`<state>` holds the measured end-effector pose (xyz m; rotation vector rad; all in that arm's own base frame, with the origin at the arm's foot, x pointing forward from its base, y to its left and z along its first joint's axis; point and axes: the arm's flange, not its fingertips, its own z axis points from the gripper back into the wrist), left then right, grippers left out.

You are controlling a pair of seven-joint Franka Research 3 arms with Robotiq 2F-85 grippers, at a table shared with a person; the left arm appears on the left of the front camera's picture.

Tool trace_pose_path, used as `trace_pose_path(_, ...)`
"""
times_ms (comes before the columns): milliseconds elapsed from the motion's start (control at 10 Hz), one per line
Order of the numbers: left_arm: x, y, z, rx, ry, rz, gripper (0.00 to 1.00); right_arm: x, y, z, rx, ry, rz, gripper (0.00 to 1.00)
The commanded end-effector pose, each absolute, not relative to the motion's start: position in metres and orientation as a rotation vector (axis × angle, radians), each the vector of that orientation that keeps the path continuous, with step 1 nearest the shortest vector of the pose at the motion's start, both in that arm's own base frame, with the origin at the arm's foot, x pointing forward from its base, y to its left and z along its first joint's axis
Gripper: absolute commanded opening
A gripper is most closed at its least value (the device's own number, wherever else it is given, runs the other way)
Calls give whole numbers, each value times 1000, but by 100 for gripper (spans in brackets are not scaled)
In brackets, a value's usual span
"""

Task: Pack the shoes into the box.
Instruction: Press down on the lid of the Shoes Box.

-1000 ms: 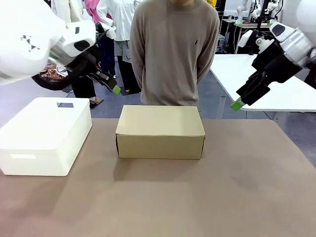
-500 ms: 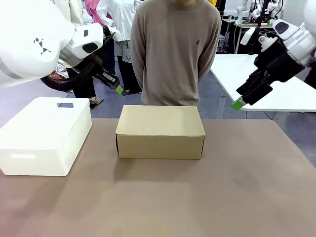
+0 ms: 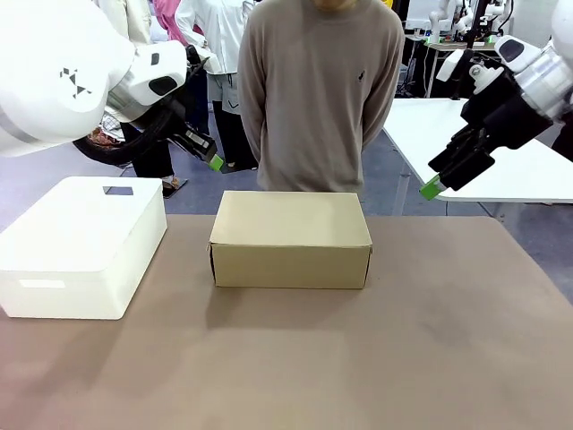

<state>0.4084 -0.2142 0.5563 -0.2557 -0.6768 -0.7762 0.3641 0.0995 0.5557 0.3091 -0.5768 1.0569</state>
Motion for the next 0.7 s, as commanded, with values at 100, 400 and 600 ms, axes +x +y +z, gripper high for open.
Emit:
trace_pose_path(100,432,-248,553,-291,-639,-736,0,347,105,590,192,-584,979,100)
trace_pose_path(400,459,-275,538,-300,-569,-700,0,323,104,604,146,-639,936,100)
trace_pose_path(600,483,-292,531,-301,-542,-674,0,309,103,606,163,-682,930,100)
